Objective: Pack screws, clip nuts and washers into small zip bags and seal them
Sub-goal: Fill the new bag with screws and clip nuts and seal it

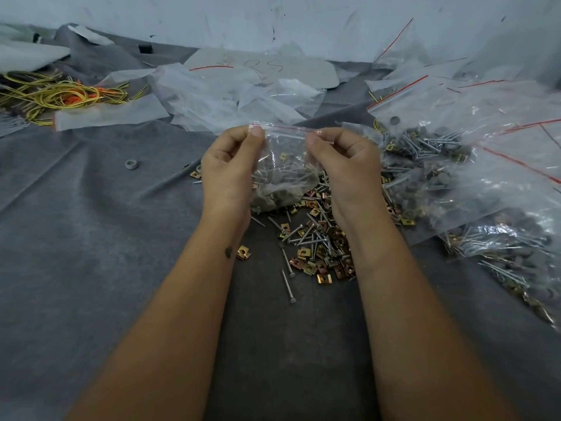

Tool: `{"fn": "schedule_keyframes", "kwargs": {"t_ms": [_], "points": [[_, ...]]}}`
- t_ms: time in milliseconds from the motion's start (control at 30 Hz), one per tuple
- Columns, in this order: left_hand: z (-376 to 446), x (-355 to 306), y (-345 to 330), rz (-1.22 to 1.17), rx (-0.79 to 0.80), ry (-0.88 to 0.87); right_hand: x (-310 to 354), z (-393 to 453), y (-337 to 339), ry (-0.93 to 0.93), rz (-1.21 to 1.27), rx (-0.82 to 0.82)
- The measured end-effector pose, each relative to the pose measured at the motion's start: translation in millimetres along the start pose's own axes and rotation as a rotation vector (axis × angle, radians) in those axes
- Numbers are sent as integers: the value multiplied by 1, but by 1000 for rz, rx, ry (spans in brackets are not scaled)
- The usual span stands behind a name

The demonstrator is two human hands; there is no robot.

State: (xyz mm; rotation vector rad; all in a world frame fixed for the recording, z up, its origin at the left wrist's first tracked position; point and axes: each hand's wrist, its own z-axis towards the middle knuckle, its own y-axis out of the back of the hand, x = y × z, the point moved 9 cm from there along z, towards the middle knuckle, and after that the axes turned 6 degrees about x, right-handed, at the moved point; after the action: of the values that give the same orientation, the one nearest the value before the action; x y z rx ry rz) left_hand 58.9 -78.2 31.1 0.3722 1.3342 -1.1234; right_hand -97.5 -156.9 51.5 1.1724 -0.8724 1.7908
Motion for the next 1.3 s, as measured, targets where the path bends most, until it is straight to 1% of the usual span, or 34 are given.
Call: {"fn": "schedule_keyframes", "kwargs": {"t_ms": [67, 133, 300, 533, 800, 1000, 1200, 1300], "points": [[0, -1, 1, 5, -1, -23, -2, 0, -5, -13, 30, 39], [1, -1, 3, 2, -7, -47, -2, 0, -6, -16, 48, 45], [3, 0, 10, -26, -62, -55, 0, 2, 6, 4, 124, -63], [4, 3, 12, -26, -66, -14, 4, 0, 6, 26, 102, -69], [7, 6, 17, -66, -75, 30, 5, -1, 11, 23, 26, -130], [7, 6, 17, -65, -80, 37, 3, 0, 7, 19, 48, -94], [6, 6, 14, -52, -59, 26, 6, -1, 7, 33, -12, -110], [6, 6, 13, -50, -51, 29, 6, -1, 6, 23, 3, -105]]}}
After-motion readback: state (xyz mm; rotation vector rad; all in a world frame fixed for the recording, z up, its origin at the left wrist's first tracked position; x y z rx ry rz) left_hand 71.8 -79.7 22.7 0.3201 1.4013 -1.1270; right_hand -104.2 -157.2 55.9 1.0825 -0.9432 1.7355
